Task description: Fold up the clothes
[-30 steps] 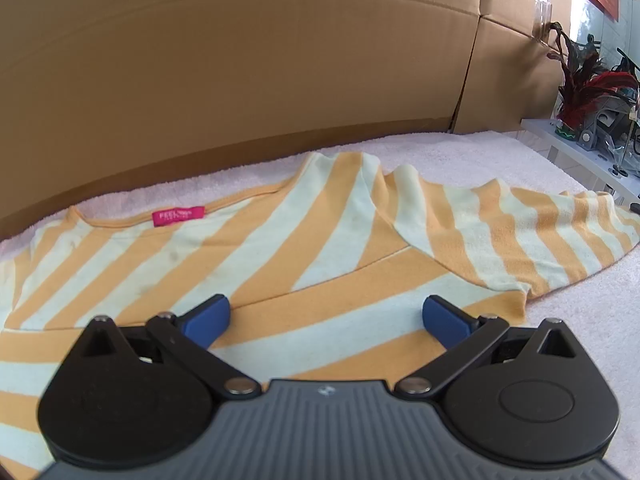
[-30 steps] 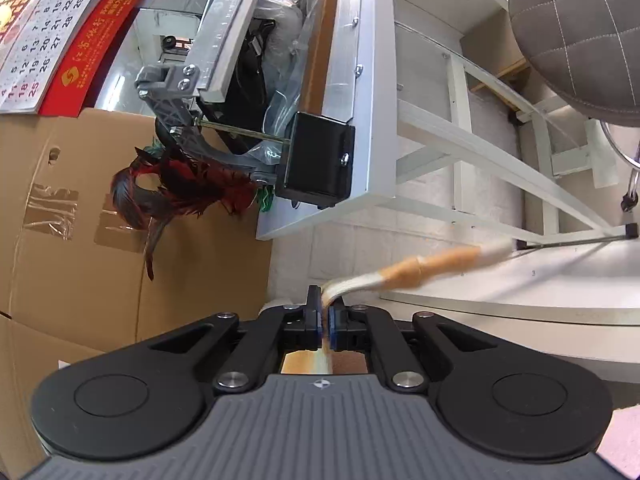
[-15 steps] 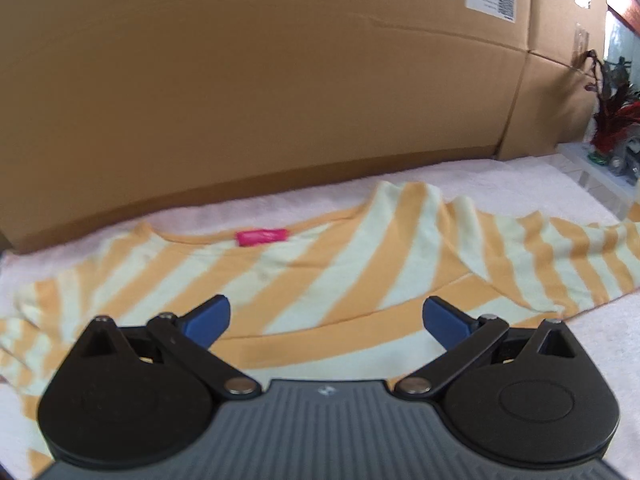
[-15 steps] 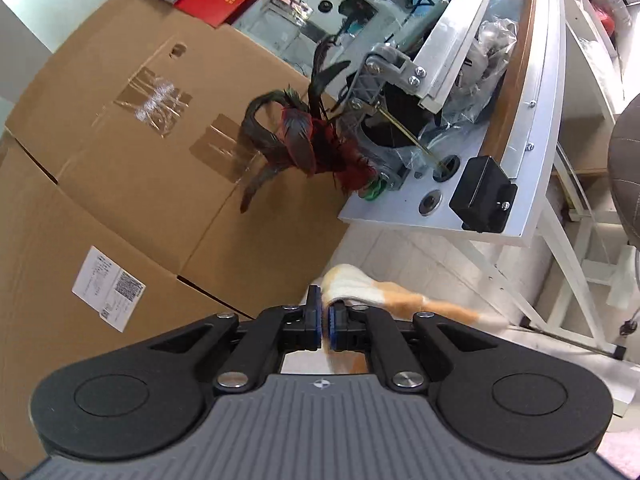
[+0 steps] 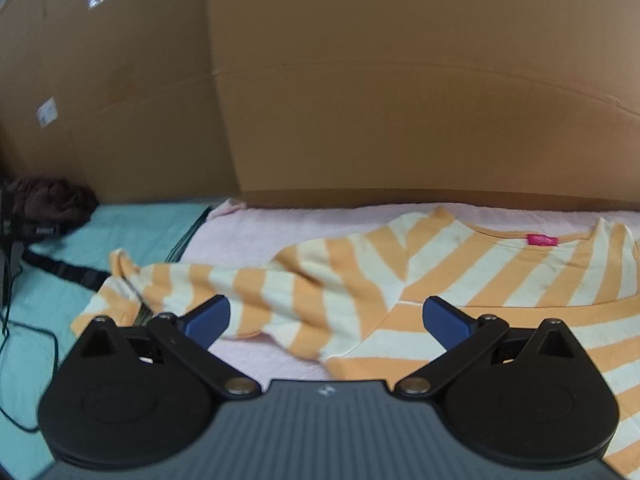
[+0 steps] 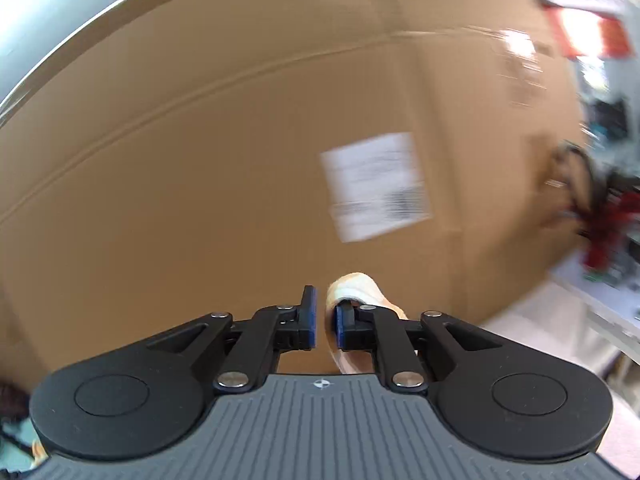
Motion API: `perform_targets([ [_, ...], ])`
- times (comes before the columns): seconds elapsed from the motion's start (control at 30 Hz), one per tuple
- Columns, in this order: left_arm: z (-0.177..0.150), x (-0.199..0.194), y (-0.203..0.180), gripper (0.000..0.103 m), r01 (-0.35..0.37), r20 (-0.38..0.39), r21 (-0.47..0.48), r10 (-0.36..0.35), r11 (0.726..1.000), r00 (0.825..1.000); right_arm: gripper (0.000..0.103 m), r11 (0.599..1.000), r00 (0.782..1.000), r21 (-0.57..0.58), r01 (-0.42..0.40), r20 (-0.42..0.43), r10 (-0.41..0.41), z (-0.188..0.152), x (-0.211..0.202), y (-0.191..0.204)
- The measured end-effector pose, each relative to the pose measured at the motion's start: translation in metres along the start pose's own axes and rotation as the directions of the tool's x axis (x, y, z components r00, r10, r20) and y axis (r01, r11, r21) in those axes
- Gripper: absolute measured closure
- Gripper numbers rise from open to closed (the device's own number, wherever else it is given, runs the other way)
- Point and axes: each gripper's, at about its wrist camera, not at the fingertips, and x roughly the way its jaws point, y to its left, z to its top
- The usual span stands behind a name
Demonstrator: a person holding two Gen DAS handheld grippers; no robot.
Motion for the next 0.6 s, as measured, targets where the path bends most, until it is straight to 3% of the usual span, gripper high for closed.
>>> perform_targets([
  [0.13, -0.011, -0.002, 0.046, 0.001, -0.041, -0.022, -0.106, 0.039, 0.994, 0.999, 0.082, 0.979, 0.998, -0.191, -0.067, -0.03, 0.063, -0.047, 0.042, 0.115],
  [0.23, -0.022, -0.005, 0.076, 0.001, -0.071, -0.04, -0.172, 0.065, 0.983, 0.997, 0.082, 0.923, 0.994, -0.373, -0.095, -0.082, 0.07, -0.096, 0.073, 0.188],
  [0.33, -0.037, -0.013, 0.096, 0.001, -0.091, -0.054, -0.205, 0.082, 0.974, 0.995, 0.081, 0.893, 0.976, -0.408, -0.189, -0.18, 0.124, -0.103, 0.07, 0.189],
  [0.4, -0.044, -0.018, 0.106, 0.001, -0.099, -0.054, -0.206, 0.09, 0.973, 0.994, 0.07, 0.869, 0.956, -0.426, -0.252, -0.247, 0.157, -0.108, 0.067, 0.19],
  [0.53, -0.053, -0.023, 0.123, 0.001, -0.1, -0.055, -0.226, 0.09, 0.969, 0.994, 0.064, 0.811, 0.901, -0.446, -0.378, -0.377, 0.212, -0.117, 0.062, 0.191],
  [0.6, -0.051, -0.022, 0.127, 0.001, -0.087, -0.046, -0.236, 0.079, 0.968, 0.996, 0.051, 0.778, 0.866, -0.449, -0.439, -0.441, 0.235, -0.122, 0.059, 0.192],
])
